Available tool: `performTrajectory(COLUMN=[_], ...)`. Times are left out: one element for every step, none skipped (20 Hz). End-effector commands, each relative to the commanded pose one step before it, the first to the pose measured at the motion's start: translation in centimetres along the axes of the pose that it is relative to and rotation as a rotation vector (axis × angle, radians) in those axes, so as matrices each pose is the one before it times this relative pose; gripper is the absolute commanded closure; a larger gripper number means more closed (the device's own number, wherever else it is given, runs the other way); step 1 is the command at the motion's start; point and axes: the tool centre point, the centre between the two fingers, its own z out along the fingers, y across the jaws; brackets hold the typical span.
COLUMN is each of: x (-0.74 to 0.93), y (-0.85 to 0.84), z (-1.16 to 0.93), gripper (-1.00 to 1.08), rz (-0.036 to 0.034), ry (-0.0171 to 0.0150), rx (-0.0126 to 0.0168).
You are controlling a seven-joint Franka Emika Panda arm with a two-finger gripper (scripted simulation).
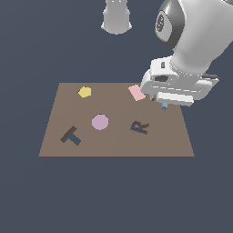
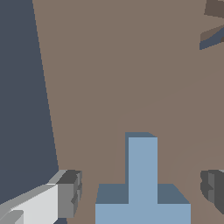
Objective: Insert a designated object into the corresponding slot on a board.
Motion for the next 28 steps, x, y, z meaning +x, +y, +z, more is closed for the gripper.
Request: performTrajectory(x=[-0.012, 0.010, -0.002, 0.010, 0.000, 0.000, 0.000, 0.000, 0.000, 0.000, 0.000, 0.000, 0.000, 0.000, 0.000, -0.007, 0.006, 0.016, 0.016, 0.005, -0.036, -0.001, -0.001, -0.005, -0.004, -0.005, -0.006, -0.007], y=[-0.007, -0.001, -0.017, 0.014, -0.003, 0.000, 0.000, 0.000, 0.000, 0.000, 0.000, 0.000, 0.000, 0.000, 0.000, 0.001, -0.003, -0.009, -0.008, -0.003, 0.020, 0.016, 0.051, 0.078, 0.113, 0.146, 0.178, 0.209], z=[0.792, 0.236, 0.175, 0.096, 0.035, 0.000, 0.000, 0.000, 0.000, 0.000, 0.000, 0.000, 0.000, 0.000, 0.000, -0.011, -0.063, -0.188, -0.188, -0.063, 0.191, 0.004, -0.001, -0.002, -0.002, -0.003, -0.003, -0.004], gripper=[-0.92, -0.92, -0.92, -0.92, -0.92, 1.08, 1.08, 1.08, 1.08, 1.08, 1.08, 1.08, 1.08, 1.08, 1.08, 1.08, 1.08, 1.08, 1.08, 1.08, 1.08, 1.08, 1.08, 1.08, 1.08, 1.08, 1.08, 1.08], rz=[0.00101, 0.00046, 0.00000, 0.00045, 0.00000, 0.00000, 0.00000, 0.00000, 0.00000, 0.00000, 0.00000, 0.00000, 0.00000, 0.00000, 0.00000, 0.00000, 0.00000, 0.00000, 0.00000, 0.00000, 0.00002, -0.00048, -0.00138, -0.00244, -0.00335, -0.00428, -0.00524, -0.00620], ry=[-0.00073, 0.00017, 0.00000, 0.00018, 0.00000, 0.00000, 0.00000, 0.00000, 0.00000, 0.00000, 0.00000, 0.00000, 0.00000, 0.00000, 0.00000, 0.00000, 0.00000, 0.00000, 0.00000, 0.00000, -0.00064, -0.00007, 0.00000, 0.00000, 0.00000, 0.00000, 0.00000, 0.00000], rx=[-0.00060, -0.00003, 0.00000, -0.00003, 0.00000, 0.00000, 0.00000, 0.00000, 0.00000, 0.00000, 0.00000, 0.00000, 0.00000, 0.00000, 0.00000, 0.00000, 0.00000, 0.00000, 0.00000, 0.00000, -0.00025, -0.00003, 0.00000, 0.00000, 0.00000, 0.00000, 0.00000, 0.00000])
